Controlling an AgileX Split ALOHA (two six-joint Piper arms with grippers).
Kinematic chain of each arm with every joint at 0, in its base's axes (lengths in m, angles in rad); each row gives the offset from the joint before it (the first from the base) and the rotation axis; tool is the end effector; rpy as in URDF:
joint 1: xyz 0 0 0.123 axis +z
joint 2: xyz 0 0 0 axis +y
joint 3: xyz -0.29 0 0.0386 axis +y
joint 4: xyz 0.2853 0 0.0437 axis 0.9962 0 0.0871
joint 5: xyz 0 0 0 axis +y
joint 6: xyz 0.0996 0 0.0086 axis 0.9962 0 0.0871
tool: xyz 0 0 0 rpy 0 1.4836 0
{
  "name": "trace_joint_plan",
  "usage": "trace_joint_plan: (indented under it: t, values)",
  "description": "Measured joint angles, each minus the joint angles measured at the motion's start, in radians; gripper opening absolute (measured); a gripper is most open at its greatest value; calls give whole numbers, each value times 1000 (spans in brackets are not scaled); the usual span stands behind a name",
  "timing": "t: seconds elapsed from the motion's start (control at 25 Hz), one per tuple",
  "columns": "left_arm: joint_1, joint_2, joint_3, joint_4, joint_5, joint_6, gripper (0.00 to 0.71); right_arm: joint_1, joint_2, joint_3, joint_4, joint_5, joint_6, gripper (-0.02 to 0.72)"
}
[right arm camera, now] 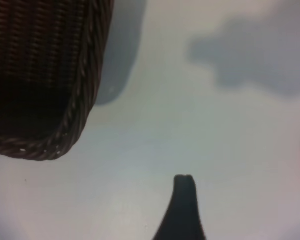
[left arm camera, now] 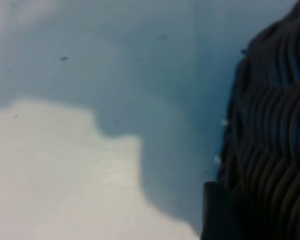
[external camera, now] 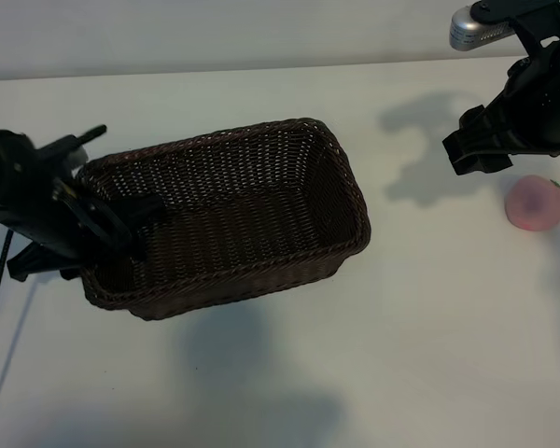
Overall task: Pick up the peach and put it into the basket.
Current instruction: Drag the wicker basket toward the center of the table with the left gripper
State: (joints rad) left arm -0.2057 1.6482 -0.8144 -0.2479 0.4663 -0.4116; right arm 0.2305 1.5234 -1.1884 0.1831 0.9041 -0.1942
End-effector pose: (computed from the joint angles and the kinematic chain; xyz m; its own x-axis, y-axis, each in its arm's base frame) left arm 0.3118 -0.0764 0.1346 -0.8787 -0.4181 -0.2306 -0.3455 0.8901 -0.2972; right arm 0.3370 0.0938 0.2719 -0.8605 -0.2834 -0.4233 -0.3539 0.9303 0.0966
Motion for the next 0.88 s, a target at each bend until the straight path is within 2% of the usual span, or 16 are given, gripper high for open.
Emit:
trace_joint_plan:
  t: [0.12,0.28,0.52,0.88]
  values:
    - [34,-49,3,-82,0,103,421,0,0,0,0,0,0,596]
    - [58,-110,3,-147,10,188,421,0,0,0,0,0,0,596]
    - [64,-162,5,-172,9,217,421,0,0,0,0,-1,0,596]
    - [64,-158,-20,-234,-34,240,421,0,0,0,0,-1,0,596]
